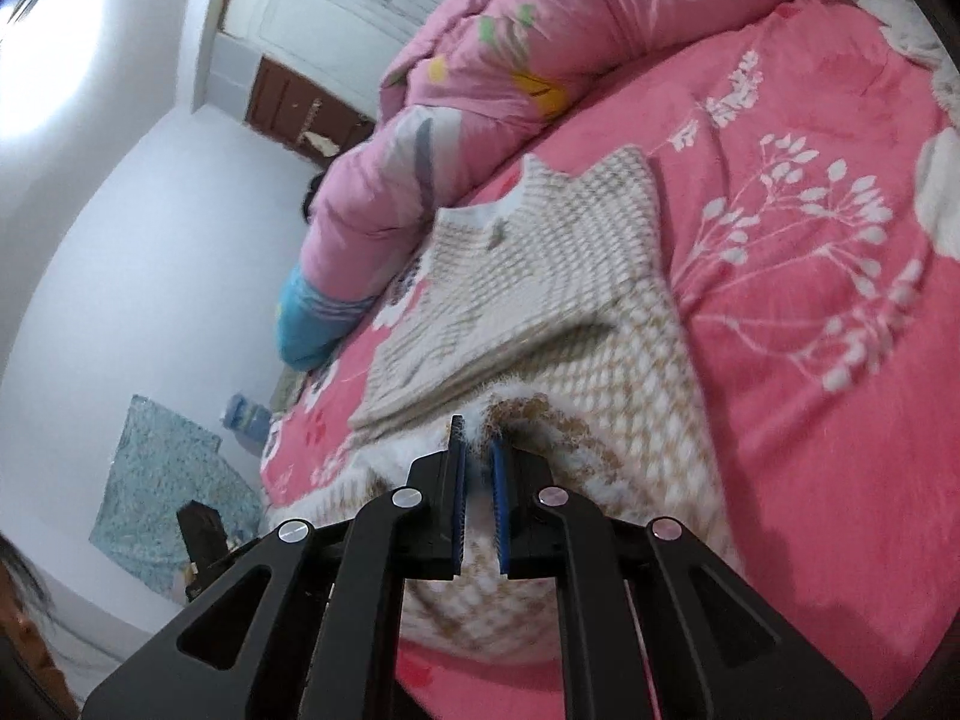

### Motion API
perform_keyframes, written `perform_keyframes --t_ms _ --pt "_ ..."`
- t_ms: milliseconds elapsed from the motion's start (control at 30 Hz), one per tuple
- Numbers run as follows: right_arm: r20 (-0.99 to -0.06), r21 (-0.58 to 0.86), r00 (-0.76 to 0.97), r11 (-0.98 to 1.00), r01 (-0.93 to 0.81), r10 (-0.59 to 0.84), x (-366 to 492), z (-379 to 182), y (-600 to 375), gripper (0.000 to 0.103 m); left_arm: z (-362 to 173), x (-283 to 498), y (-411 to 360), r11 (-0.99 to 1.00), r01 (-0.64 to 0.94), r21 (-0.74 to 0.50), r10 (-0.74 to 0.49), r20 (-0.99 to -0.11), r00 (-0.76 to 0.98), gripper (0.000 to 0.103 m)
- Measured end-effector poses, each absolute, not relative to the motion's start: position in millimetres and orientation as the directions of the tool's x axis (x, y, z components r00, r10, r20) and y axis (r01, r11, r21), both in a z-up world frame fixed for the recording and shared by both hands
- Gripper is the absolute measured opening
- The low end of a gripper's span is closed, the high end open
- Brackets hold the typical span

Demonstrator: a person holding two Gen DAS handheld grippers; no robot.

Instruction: Fold large clothes

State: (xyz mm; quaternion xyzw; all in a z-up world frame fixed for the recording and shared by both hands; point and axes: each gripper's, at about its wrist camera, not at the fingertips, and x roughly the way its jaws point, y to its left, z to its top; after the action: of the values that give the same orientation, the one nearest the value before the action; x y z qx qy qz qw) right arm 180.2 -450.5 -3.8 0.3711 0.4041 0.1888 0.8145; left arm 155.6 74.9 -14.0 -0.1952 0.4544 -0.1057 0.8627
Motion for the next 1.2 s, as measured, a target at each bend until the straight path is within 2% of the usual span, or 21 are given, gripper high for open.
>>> perform_keyframes --t_ms 67,133,200,333,400,433,467,500,533,700,800,867,933,1000,1100,1133,1200 --pt "-0.539 0.756 0.593 0.654 0.026 0.598 194.7 -18.7 -451.1 0.008 -23.4 163.7 77.3 0.896 -0.008 -0.444 -0.366 -0.751 0.55 0.012" --pt "-0.562 0.753 0.581 0.655 0.063 0.59 205.8 -34.1 -451.7 0.008 -33.8 172.6 80.3 0.888 -0.028 -0.46 -0.379 -0.763 0.523 0.016" --pt "-0.583 0.75 0.563 0.654 0.096 0.586 212.2 -48.1 -452.9 0.012 -42.9 179.6 85.5 0.868 -0.051 -0.494 -0.408 -0.768 0.494 0.022" --pt "-0.587 0.769 0.538 0.624 0.135 0.606 217.0 -66.7 -457.8 0.015 -45.0 183.1 93.0 0.832 -0.058 -0.552 -0.461 -0.745 0.483 0.029" --pt "-0.585 0.769 0.537 0.626 0.128 0.608 214.3 -64.6 -459.0 0.026 -41.6 182.1 96.0 0.817 -0.051 -0.575 -0.48 -0.727 0.491 0.035" --pt "-0.585 0.764 0.541 0.633 0.12 0.604 212.5 -61.1 -459.2 0.032 -38.8 180.3 97.6 0.812 -0.047 -0.582 -0.485 -0.718 0.499 0.041" --pt "-0.589 0.753 0.553 0.649 0.111 0.589 209.9 -55.5 -460.0 0.044 -34.6 177.4 99.3 0.814 -0.046 -0.579 -0.477 -0.711 0.517 0.044" --pt "-0.594 0.736 0.572 0.669 0.103 0.565 206.9 -48.6 -461.9 0.053 -30.5 175.9 100.6 0.823 -0.049 -0.567 -0.457 -0.71 0.536 0.055" --pt "-0.596 0.725 0.585 0.682 0.097 0.55 204.5 -43.3 -463.4 0.055 -23.6 171.3 103.0 0.84 -0.055 -0.54 -0.418 -0.708 0.57 0.061" --pt "-0.618 0.634 0.64 0.771 0.06 0.458 184.2 -8.2 -463.4 0.056 2.9 148.2 105.3 0.873 -0.035 -0.487 -0.347 -0.668 0.658 0.061" --pt "-0.627 0.554 0.641 0.832 -0.034 0.444 171.9 13.5 -436.5 0.056 20.1 131.7 81.4 0.911 0.059 -0.409 -0.329 -0.632 0.701 0.061" --pt "-0.644 0.499 0.616 0.859 -0.111 0.454 169.2 20.8 -408.2 0.056 24.0 123.3 50.1 0.917 0.168 -0.363 -0.371 -0.616 0.695 0.061" --pt "-0.679 0.427 0.572 0.881 -0.202 0.46 167.5 20.1 -371.8 0.056 16.8 121.1 18.4 0.911 0.252 -0.327 -0.409 -0.633 0.658 0.061" --pt "-0.722 0.356 0.537 0.899 -0.254 0.437 166.4 10.4 -342.8 0.056 -4.9 121.9 -11.8 0.915 0.294 -0.276 -0.402 -0.692 0.6 0.061" --pt "-0.829 0.226 0.447 0.933 -0.281 0.336 171.0 -30.3 -301.9 0.058 -57.1 139.0 -34.7 0.939 0.252 -0.233 -0.333 -0.797 0.505 0.063" --pt "-0.866 0.174 0.413 0.945 -0.276 0.28 176.3 -52.5 -292.4 0.06 -70.0 143.3 -32.6 0.943 0.228 -0.241 -0.326 -0.803 0.499 0.063" --pt "-0.868 0.188 0.409 0.948 -0.255 0.282 179.9 -67.2 -292.7 0.064 -73.2 144.7 -24.2 0.936 0.204 -0.286 -0.351 -0.778 0.521 0.062"
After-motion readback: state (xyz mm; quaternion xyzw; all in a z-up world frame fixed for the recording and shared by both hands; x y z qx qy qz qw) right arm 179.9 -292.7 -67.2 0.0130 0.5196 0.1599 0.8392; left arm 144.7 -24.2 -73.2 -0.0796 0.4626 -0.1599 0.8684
